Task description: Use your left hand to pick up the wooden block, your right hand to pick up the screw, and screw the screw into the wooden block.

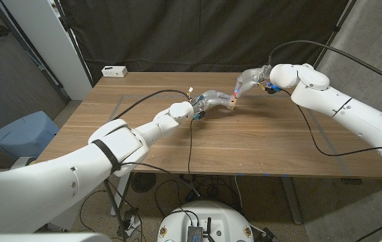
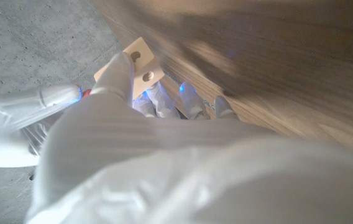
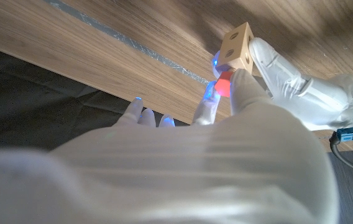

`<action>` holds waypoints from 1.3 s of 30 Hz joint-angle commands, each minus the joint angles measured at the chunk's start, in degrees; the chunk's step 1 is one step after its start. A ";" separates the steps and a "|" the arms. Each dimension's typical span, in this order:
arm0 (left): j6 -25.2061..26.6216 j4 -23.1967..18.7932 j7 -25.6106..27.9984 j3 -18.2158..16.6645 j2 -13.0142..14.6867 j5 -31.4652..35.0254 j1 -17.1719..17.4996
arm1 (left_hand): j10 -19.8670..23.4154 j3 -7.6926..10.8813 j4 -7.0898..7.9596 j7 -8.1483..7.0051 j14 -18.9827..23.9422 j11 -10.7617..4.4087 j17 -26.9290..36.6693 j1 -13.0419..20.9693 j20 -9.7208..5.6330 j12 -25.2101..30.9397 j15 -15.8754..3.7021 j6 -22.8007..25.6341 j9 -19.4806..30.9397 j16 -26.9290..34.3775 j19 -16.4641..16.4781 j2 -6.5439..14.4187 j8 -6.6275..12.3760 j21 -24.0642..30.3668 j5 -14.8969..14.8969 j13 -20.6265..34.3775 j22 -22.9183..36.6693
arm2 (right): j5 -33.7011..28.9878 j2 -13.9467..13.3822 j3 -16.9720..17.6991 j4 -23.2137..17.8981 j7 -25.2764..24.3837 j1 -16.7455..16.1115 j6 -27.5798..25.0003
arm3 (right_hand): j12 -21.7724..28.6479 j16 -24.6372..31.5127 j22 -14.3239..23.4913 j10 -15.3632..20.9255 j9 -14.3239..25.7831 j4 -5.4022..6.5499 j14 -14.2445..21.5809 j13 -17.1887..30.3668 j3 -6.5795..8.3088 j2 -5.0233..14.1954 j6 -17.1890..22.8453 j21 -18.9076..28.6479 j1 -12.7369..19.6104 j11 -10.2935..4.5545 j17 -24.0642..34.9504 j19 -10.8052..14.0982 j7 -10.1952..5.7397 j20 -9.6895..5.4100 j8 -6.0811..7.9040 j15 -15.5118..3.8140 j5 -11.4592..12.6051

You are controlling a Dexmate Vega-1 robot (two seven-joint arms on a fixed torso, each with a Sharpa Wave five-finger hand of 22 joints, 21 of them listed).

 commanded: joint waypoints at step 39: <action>-0.52 1.03 -0.38 0.39 -0.50 -0.62 -0.27 | 0.53 1.63 0.93 -0.02 -0.09 -0.02 0.14 -0.72 0.26 0.42 -1.91 0.41 0.26 0.09 -0.37 1.40 0.61 0.45 0.25 0.23 0.18 | -3.44 2.00 -2.26 1.58 -2.55 0.71 -2.62 | 1.52 1.69 0.23 9.35 0.35 3.41 6.37 -0.13 -2.80 0.21 10.62 0.79 -4.94 -1.57 0.62 4.04 1.48 -1.08 4.34 -1.47 -0.34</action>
